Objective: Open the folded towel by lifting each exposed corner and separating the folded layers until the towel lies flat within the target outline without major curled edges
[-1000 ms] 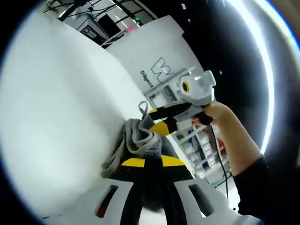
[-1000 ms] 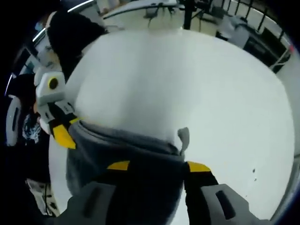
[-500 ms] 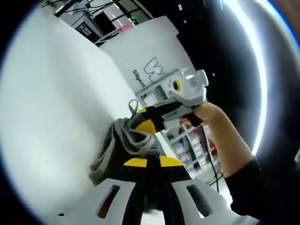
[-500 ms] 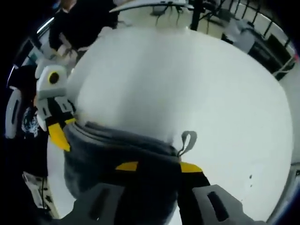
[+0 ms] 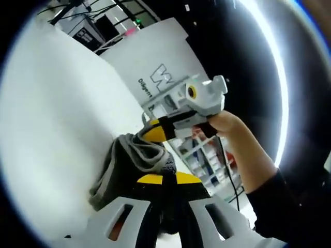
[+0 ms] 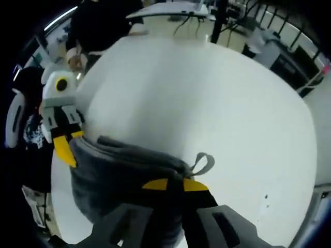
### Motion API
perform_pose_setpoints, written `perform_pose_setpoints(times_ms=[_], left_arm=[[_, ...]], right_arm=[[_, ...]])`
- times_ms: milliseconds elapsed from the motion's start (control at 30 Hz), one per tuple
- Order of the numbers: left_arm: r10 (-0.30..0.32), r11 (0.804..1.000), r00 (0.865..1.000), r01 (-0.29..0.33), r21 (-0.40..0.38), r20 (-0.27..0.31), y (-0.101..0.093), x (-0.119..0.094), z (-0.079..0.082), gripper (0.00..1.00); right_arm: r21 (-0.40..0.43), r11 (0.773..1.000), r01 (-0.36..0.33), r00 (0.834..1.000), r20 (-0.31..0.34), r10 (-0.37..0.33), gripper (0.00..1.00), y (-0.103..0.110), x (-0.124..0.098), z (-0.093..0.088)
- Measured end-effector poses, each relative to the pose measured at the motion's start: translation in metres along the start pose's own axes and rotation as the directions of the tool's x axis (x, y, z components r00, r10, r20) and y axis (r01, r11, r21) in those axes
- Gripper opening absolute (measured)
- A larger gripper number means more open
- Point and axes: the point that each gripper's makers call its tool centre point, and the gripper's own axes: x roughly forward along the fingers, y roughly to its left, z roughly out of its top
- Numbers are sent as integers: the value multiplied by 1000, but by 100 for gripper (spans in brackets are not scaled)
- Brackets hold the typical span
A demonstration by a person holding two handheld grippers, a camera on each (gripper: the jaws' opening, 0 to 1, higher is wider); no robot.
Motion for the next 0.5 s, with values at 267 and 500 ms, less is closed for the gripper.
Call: perform_pose_setpoints(times_ms=[267, 500], left_arm=[[-21, 999, 1000, 20, 40, 15, -10, 2, 5, 4], [-39, 995, 999, 39, 89, 1, -21, 6, 7, 4]], right_arm=[[-15, 999, 28, 1000, -4, -28, 1, 2, -8, 1], [-34, 997, 75, 997, 25, -74, 1, 0, -21, 1]])
